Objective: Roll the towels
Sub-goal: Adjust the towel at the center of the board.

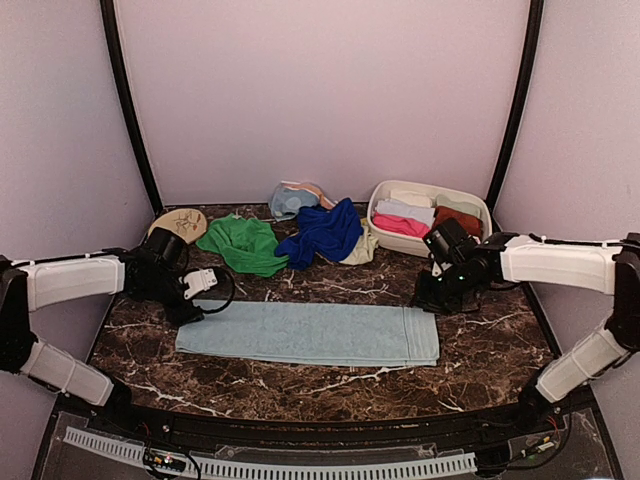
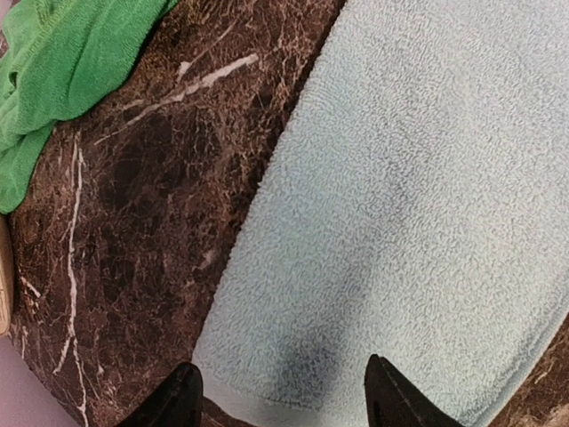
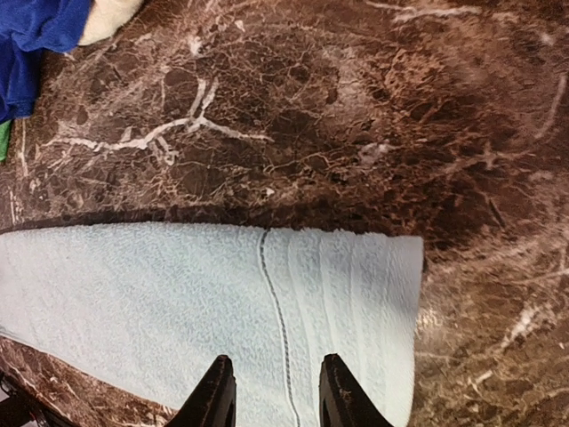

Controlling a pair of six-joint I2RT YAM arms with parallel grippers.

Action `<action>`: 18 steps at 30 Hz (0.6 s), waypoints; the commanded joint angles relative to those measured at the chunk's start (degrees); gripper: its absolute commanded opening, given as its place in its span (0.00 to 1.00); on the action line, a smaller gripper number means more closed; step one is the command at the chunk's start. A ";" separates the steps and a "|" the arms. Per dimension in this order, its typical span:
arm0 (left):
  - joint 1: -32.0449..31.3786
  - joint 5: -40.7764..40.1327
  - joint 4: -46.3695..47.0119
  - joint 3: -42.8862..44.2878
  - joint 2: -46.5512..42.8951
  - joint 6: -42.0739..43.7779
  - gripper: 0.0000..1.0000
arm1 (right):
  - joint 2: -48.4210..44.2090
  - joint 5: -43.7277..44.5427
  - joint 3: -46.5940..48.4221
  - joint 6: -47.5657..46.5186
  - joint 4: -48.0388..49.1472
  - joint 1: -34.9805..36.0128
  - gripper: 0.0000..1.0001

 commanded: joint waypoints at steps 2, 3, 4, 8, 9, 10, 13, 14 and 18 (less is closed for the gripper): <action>0.41 -2.59 4.87 -3.90 2.96 0.56 0.67 | 7.90 -6.35 -2.28 -1.02 11.39 -2.89 0.33; 0.55 -3.06 5.23 -4.74 3.11 0.94 0.67 | 8.69 -7.39 -3.54 -0.92 12.85 -3.84 0.33; 0.61 -3.52 5.67 -5.61 3.13 1.30 0.68 | 9.23 -8.12 -4.73 -0.87 14.29 -4.57 0.33; 0.79 -5.10 8.31 -9.37 1.95 2.37 0.72 | 11.32 -9.32 -8.02 -1.20 17.58 -6.69 0.32; 0.87 -4.95 7.91 -9.62 1.69 2.41 0.73 | 11.86 -9.14 -8.22 -1.37 17.95 -6.80 0.31; 0.90 -4.64 6.96 -9.36 1.57 2.16 0.73 | 12.14 -8.90 -8.57 -1.37 18.31 -6.80 0.30; 1.07 -2.66 3.01 -7.04 1.19 1.56 0.74 | 12.00 -8.60 -8.79 -0.36 18.98 -6.72 0.29; 1.31 -1.58 1.89 -5.85 0.86 1.26 0.74 | 11.53 -8.73 -9.24 0.10 19.64 -6.72 0.29; 3.12 5.72 -4.70 2.04 -0.22 -2.53 0.74 | 9.24 -6.91 -11.01 0.55 20.10 -6.74 0.29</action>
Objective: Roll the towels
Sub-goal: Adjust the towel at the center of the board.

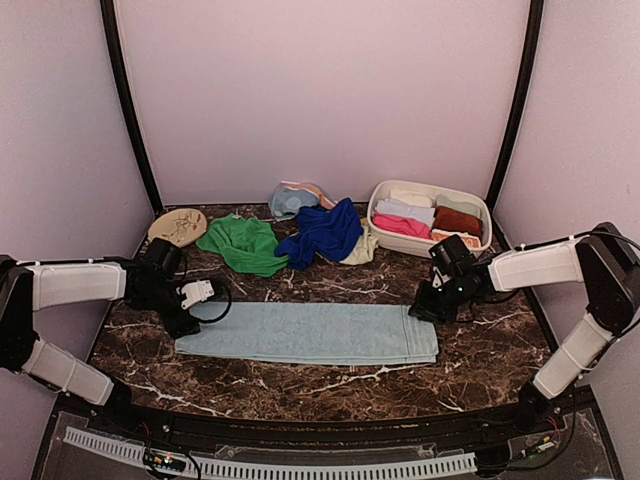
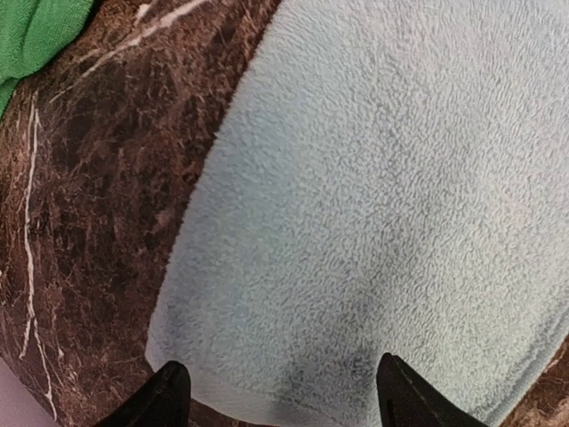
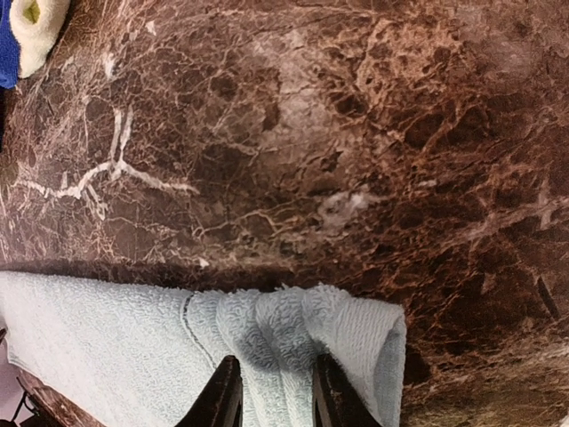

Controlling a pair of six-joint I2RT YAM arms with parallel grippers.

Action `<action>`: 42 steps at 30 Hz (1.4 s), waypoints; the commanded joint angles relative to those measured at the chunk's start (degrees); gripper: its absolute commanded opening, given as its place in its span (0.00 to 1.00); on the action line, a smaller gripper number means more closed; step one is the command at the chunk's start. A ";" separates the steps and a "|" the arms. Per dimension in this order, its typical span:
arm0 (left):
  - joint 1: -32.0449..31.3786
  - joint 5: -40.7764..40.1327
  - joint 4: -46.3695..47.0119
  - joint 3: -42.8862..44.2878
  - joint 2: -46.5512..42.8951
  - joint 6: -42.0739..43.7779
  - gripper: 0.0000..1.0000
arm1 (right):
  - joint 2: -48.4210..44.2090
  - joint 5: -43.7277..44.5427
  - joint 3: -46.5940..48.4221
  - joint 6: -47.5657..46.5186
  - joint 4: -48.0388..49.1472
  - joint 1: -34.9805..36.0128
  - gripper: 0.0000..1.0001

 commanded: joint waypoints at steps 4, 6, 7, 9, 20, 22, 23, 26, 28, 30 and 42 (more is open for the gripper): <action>2.15 9.12 -8.20 11.27 -1.61 -5.78 0.74 | -2.95 4.04 -3.81 0.27 -0.50 -0.05 0.29; 2.26 7.39 -5.48 10.67 -0.66 -6.02 0.74 | -3.74 4.28 -4.09 0.17 -0.44 -0.09 0.29; 2.36 6.12 -3.72 9.95 -0.02 -5.93 0.74 | -3.77 4.24 -3.98 -0.11 -0.60 -0.10 0.29; 2.66 3.73 -0.54 8.84 1.44 -6.25 0.73 | -3.85 4.49 -3.82 -0.52 -1.14 -0.03 0.30; 5.04 -11.55 13.61 5.69 9.68 -5.65 0.68 | -4.74 5.92 -6.25 -0.43 -0.26 0.02 0.31; 5.54 -13.16 14.99 5.59 10.59 -6.10 0.68 | -4.82 5.90 -6.89 -0.26 0.39 0.03 0.31; 5.64 -13.47 15.36 5.33 10.60 -6.22 0.68 | -4.75 5.90 -7.20 -0.18 0.76 0.01 0.31; 5.59 -12.26 14.47 4.75 9.89 -6.29 0.68 | -4.82 6.39 -7.59 0.02 0.79 0.03 0.32; 5.58 -10.97 12.59 4.90 8.41 -6.27 0.69 | -4.97 6.55 -7.38 -0.14 0.52 0.02 0.32; 5.57 -9.42 10.77 5.00 5.80 -6.07 0.71 | -5.52 6.73 -6.91 -0.32 -0.11 -0.01 0.32; 1.75 7.67 -8.57 0.68 -11.81 1.73 0.86 | -11.65 8.80 -1.42 -3.26 -7.69 0.03 0.41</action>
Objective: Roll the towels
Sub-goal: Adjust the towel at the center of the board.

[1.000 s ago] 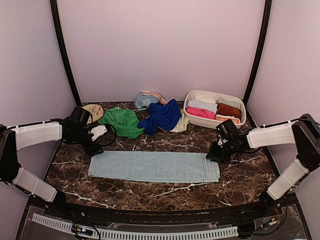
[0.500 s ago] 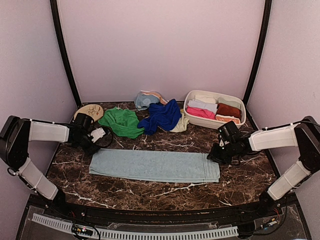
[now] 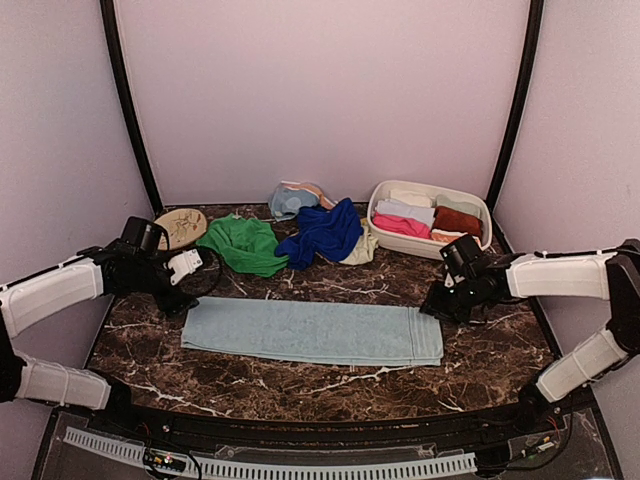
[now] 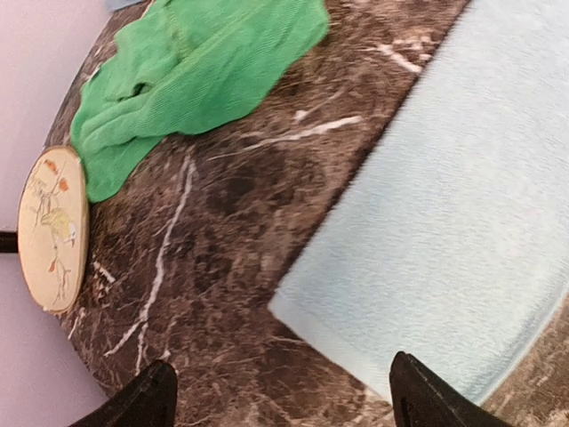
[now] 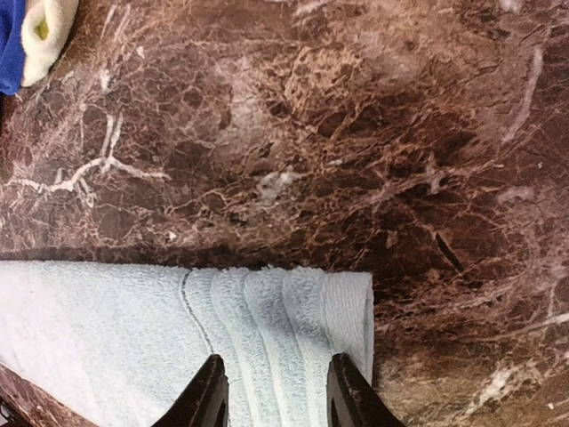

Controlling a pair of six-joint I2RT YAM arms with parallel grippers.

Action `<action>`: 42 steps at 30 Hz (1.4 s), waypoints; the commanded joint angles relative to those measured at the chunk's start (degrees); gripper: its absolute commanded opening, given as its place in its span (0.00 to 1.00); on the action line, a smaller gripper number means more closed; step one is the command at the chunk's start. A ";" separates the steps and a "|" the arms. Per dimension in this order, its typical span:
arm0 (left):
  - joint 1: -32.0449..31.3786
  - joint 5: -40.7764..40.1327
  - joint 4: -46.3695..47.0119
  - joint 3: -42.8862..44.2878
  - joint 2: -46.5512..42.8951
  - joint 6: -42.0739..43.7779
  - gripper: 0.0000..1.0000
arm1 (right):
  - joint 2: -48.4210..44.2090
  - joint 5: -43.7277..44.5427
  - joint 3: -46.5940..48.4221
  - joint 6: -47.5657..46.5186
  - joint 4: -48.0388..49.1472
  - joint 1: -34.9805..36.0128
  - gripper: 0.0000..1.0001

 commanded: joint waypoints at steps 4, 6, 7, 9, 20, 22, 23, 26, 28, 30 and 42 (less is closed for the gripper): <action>-1.94 1.76 -2.83 -11.42 -2.32 5.11 0.86 | -3.72 4.71 3.38 -3.47 -7.19 -0.12 0.49; -1.92 0.89 -0.62 -12.76 -0.46 4.73 0.84 | -3.27 6.27 4.02 -3.97 -8.72 -0.07 0.52; -1.93 0.58 0.48 -13.46 0.45 4.61 0.84 | -3.21 7.09 4.24 -4.10 -9.16 -0.11 0.53; -1.91 -0.51 2.36 -14.72 1.73 4.71 0.84 | -3.01 8.05 4.54 -4.28 -9.41 -0.16 0.55; -1.94 0.94 -3.60 -17.11 -4.24 5.63 0.85 | 3.77 8.11 3.90 -6.25 -6.27 -0.17 0.66; -1.92 3.24 -7.64 -15.70 -5.64 5.59 0.88 | 4.22 7.58 3.36 -6.22 -5.11 -0.17 0.67; -1.89 4.03 -9.16 -14.93 -6.31 5.52 0.89 | 4.08 7.31 2.98 -6.24 -4.46 -0.17 0.68; -1.95 6.13 -12.89 -11.61 -7.39 5.17 0.91 | 4.12 6.56 2.09 -6.75 -3.17 -0.17 0.68; -1.88 6.87 -14.39 -9.43 -7.03 4.70 0.92 | 4.52 6.00 1.57 -7.13 -2.30 -0.08 0.65; -1.54 6.40 -14.57 -7.53 -5.81 4.23 0.92 | 4.66 5.06 1.14 -7.06 -1.75 0.04 0.63; -0.02 -0.07 -7.48 -5.99 1.81 3.67 0.92 | 5.81 5.52 1.25 -6.44 -1.50 3.71 0.44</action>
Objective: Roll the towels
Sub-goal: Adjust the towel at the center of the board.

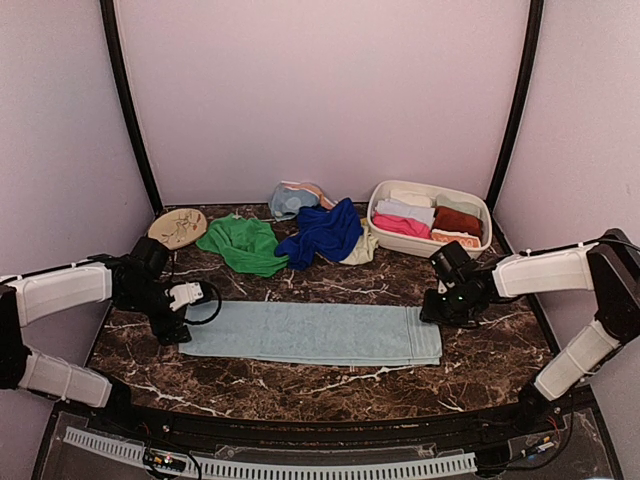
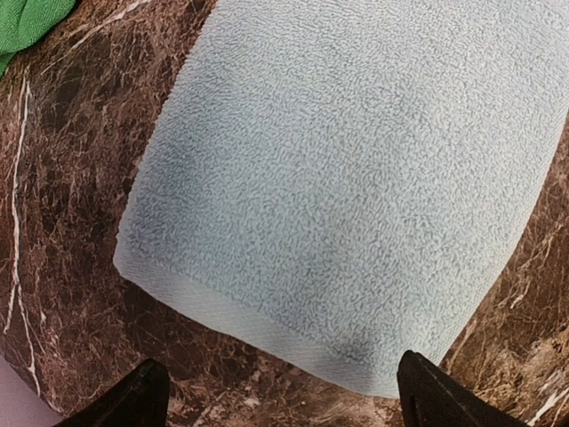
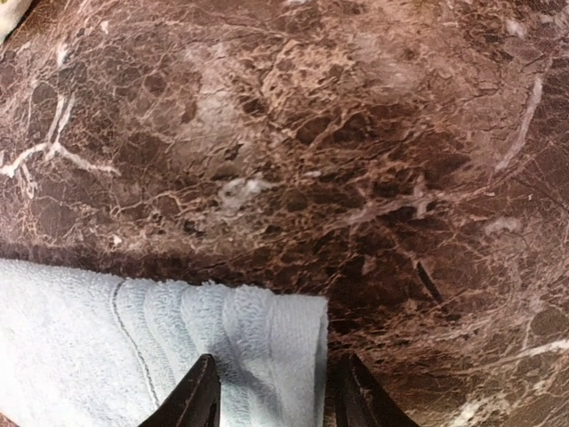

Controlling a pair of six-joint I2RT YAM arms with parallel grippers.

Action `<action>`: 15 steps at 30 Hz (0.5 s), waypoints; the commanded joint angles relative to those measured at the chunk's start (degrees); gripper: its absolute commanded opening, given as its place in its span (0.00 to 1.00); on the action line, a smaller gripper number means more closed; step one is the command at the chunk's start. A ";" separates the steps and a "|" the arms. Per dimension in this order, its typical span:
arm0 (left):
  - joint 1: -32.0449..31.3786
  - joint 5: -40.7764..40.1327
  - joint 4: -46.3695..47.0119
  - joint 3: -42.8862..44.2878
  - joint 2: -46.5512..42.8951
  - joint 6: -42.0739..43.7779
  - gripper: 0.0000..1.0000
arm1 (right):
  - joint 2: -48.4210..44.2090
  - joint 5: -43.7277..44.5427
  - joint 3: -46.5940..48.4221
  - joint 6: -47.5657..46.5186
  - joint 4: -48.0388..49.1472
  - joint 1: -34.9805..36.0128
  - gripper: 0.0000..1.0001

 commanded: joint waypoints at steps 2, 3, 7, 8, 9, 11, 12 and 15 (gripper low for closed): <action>0.27 -4.08 3.47 -1.71 0.74 0.31 0.91 | 1.82 0.36 0.04 0.21 -0.14 2.50 0.41; 0.30 -4.54 3.83 -2.33 0.75 0.70 0.91 | 2.06 0.46 0.04 0.44 -0.14 2.62 0.39; 0.22 -5.09 4.58 -4.00 0.10 0.93 0.91 | 2.78 0.74 0.42 0.93 -0.31 2.86 0.27; 0.29 -4.80 4.72 -4.21 -0.21 0.80 0.91 | 2.84 0.97 0.70 0.93 -0.61 2.86 0.23; 0.25 -4.45 4.93 -4.47 -0.43 0.79 0.91 | 2.92 1.39 1.07 0.89 -1.12 2.93 0.19; 0.24 -4.00 5.12 -5.03 -0.71 1.02 0.91 | 2.86 2.57 1.91 0.93 -2.43 2.81 0.08; 0.23 -3.84 5.15 -5.15 -0.69 1.18 0.91 | 2.85 3.14 2.21 0.87 -2.97 2.78 0.04; 0.26 -3.25 4.14 -4.49 -0.83 1.12 0.91 | 2.82 4.35 3.15 0.61 -4.49 2.56 0.00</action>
